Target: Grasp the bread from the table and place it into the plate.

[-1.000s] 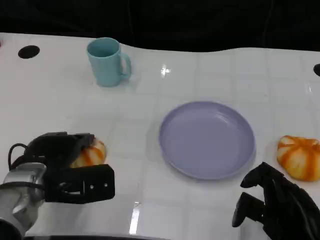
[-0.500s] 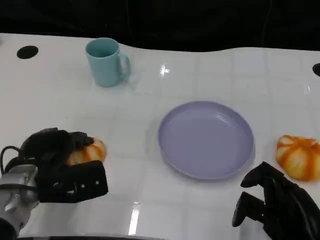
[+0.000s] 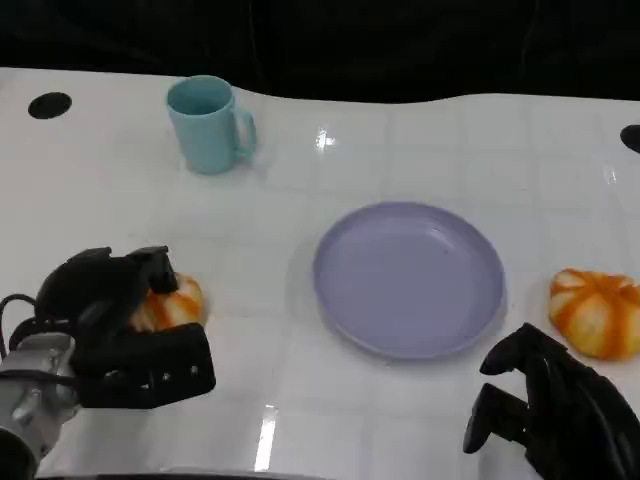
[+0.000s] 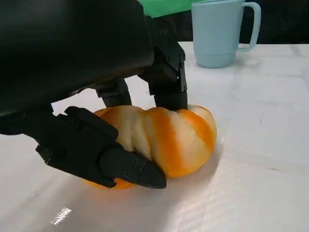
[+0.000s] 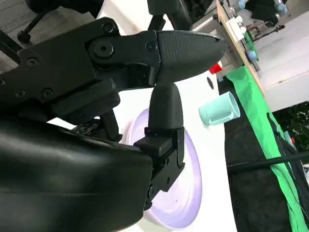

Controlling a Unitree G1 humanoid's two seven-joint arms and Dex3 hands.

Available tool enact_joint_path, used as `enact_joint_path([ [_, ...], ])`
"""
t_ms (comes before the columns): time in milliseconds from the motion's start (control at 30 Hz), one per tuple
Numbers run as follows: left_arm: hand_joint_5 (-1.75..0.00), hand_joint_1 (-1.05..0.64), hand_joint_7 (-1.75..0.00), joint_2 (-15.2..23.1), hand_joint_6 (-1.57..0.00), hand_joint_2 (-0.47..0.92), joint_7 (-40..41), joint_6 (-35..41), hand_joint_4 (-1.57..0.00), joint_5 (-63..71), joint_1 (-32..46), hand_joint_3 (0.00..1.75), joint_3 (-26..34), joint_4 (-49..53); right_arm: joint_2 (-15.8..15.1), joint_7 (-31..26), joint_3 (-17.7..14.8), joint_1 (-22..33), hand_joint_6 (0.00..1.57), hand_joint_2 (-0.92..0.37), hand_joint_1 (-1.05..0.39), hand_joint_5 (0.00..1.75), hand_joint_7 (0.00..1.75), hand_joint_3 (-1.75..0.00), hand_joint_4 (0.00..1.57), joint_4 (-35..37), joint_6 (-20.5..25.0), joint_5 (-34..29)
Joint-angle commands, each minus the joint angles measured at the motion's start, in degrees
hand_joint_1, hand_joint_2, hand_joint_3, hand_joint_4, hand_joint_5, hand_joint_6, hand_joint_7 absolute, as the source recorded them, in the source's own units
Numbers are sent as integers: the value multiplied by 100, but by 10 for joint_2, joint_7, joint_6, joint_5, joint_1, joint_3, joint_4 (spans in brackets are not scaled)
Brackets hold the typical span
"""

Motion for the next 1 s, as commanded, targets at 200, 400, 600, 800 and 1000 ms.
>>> enact_joint_path([
  [200, -175, -30, -175, 8, -59, 91, 2, -23, -81, -32, 23, 40, 29, -46, -2, -4, -2, 0, 43, -92, -54, 175, 171, -42, 71, -2, -2, -4],
  [400, -175, -29, -175, 13, -59, 92, -24, -22, -77, -47, 33, 43, 42, -83, 0, -9, -1, 2, 43, -92, -54, 175, 170, -41, 71, -8, 4, -3],
  [600, -175, -28, -175, 21, -56, 90, -95, 6, -76, -55, 35, 40, 50, -160, -2, -4, 0, 2, 42, -92, -54, 175, 171, -43, 71, -3, -4, -3],
  [800, -175, -28, -175, 20, -55, 91, -109, 18, -76, -53, 43, 39, 57, -180, -2, -4, 0, 2, 42, -92, -54, 175, 171, -43, 70, -3, -4, -3],
  [1000, -175, -26, -175, 5, -62, 89, -180, 67, -79, -69, 23, 45, 65, -253, -5, 2, -2, 5, 41, -92, -55, 175, 172, -43, 69, -3, -4, -2],
])
